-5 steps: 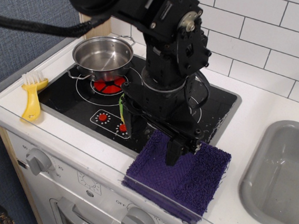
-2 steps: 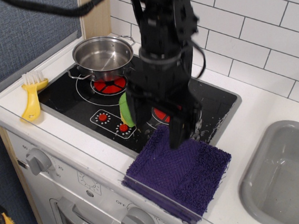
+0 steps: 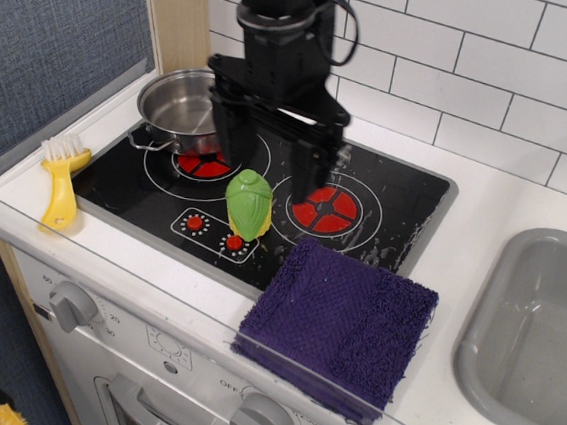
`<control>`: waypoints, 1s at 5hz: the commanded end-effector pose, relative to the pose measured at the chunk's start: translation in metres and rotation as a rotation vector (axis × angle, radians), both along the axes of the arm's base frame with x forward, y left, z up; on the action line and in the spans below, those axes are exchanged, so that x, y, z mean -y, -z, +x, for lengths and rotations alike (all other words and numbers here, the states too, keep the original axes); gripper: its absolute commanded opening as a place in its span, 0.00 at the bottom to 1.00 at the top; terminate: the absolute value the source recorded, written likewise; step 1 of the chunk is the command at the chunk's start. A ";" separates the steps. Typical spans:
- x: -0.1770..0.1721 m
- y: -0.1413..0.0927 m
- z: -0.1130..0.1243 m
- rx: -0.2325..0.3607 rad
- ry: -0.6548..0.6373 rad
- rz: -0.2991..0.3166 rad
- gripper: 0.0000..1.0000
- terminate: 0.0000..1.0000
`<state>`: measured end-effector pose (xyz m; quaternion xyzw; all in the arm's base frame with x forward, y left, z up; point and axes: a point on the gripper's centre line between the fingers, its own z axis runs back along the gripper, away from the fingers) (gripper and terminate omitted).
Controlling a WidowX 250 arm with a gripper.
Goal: Move the corn to the right of the stove.
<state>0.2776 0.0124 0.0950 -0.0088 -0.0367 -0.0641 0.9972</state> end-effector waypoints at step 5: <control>-0.029 0.038 0.024 -0.045 -0.069 0.068 0.00 0.00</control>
